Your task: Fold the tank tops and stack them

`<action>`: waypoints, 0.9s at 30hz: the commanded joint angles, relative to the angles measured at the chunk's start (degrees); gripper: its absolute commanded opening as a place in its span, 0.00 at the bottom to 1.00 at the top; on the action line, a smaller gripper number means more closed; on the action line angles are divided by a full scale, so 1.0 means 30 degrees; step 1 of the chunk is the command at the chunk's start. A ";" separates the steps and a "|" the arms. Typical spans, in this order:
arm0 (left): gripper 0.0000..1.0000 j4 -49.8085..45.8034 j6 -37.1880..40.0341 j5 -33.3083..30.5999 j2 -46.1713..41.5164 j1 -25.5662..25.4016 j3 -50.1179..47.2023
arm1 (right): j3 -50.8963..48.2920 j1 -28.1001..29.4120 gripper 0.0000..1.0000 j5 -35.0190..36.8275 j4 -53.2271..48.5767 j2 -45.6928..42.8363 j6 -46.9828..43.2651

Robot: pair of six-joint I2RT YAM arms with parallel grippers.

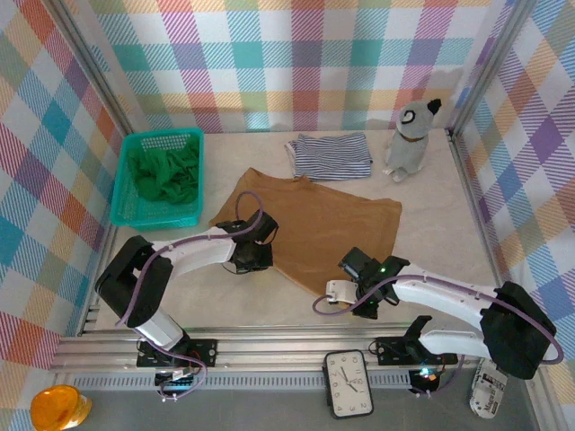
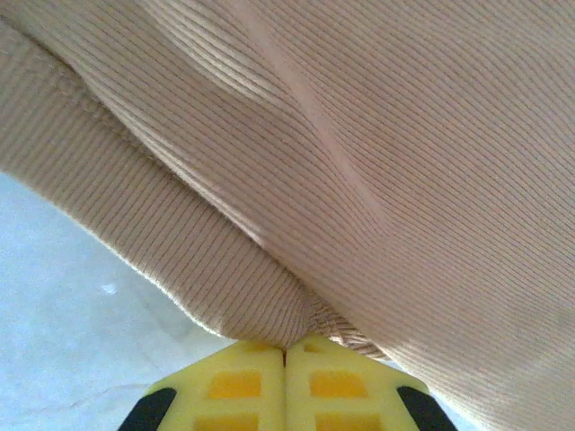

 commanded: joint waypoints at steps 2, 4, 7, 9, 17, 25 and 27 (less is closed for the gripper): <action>0.00 -0.2899 0.1660 -0.0959 -0.0498 0.0274 0.2037 | 0.0747 -0.1085 0.00 -0.0609 -0.1088 -0.1032 0.0834; 0.00 -0.3517 0.2160 -0.0940 -0.0135 0.0424 0.2934 | 0.1045 -0.2092 0.00 -0.0787 -0.1358 -0.1540 0.0989; 0.00 -0.4186 0.2900 -0.0995 0.0527 0.0582 0.4205 | 0.1165 -0.4044 0.00 -0.1696 -0.1561 -0.2265 0.1057; 0.00 -0.4515 0.3312 -0.0884 0.1075 0.0717 0.5089 | 0.1128 -0.4460 0.00 -0.1833 -0.1326 -0.2300 0.1293; 0.00 -0.6032 0.5362 -0.0145 0.4540 0.1300 0.9299 | 0.2168 -0.6703 0.00 -0.1737 0.0094 -0.0220 0.2040; 0.00 -0.6923 0.6758 -0.0051 0.7563 0.1525 1.2369 | 0.2866 -0.8357 0.00 0.0080 0.1601 0.2986 0.2557; 0.00 -0.6873 0.6978 0.0151 0.8102 0.1553 1.2808 | 0.3075 -0.8619 0.00 0.0568 0.1704 0.3770 0.2648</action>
